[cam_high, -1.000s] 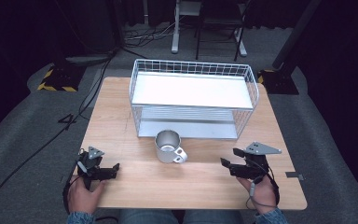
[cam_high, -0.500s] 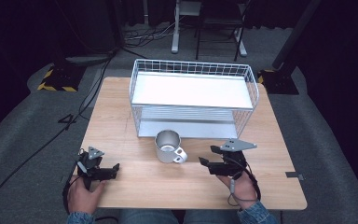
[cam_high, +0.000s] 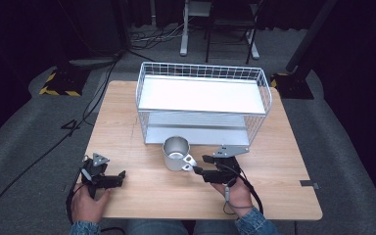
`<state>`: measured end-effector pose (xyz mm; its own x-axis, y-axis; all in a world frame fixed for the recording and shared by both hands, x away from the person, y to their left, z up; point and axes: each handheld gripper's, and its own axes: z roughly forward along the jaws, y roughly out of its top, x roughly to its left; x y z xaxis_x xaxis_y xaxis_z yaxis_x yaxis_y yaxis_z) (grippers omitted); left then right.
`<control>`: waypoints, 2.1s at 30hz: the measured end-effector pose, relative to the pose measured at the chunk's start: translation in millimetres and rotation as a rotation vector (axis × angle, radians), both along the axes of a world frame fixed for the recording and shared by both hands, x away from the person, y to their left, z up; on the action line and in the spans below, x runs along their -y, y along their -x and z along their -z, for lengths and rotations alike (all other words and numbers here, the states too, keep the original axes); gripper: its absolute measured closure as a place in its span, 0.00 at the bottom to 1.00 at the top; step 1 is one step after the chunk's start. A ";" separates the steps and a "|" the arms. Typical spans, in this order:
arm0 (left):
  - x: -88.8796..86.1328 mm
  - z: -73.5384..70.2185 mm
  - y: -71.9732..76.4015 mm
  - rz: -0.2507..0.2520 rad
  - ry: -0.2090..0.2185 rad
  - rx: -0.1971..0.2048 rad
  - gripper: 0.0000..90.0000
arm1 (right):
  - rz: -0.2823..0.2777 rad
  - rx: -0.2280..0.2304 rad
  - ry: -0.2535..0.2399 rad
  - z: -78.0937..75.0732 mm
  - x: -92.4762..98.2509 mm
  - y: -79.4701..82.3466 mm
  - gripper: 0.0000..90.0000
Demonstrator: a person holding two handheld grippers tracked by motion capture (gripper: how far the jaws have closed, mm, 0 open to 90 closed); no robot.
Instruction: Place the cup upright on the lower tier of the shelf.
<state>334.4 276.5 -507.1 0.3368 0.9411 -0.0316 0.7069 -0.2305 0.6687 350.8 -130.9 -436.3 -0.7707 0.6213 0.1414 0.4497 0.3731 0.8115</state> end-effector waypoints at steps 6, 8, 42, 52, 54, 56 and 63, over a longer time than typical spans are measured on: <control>-0.4 -0.1 -0.6 0.001 -0.004 0.001 0.01 | -0.026 0.006 0.007 5.4 -12.0 -5.3 0.55; -0.3 -0.1 -0.6 0.000 -0.004 0.001 0.01 | -0.030 0.002 0.015 7.6 -15.7 -7.1 0.56; -0.4 -0.1 -0.7 0.001 -0.004 0.001 0.01 | -0.026 0.114 0.049 11.0 -32.9 -6.5 0.79; -0.3 -0.1 -0.6 0.001 -0.004 0.001 0.01 | 0.000 0.125 0.004 -4.7 -25.0 -12.4 0.79; -0.3 -0.1 -0.7 0.001 -0.004 0.001 0.01 | 0.010 0.130 0.001 -7.9 -23.8 -14.7 0.79; -0.4 -0.1 -0.7 0.001 -0.005 0.001 0.01 | 0.020 0.135 0.002 -10.9 -22.9 -16.9 0.79; -0.3 -0.1 -0.7 0.001 -0.004 0.001 0.01 | 0.066 0.147 -0.018 -21.2 -17.9 -30.6 0.79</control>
<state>335.1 276.8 -507.0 0.3378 0.9408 -0.0274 0.7061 -0.2340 0.6683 381.4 -113.1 -415.2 -0.7415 0.6696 0.0417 0.3489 0.3318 0.8764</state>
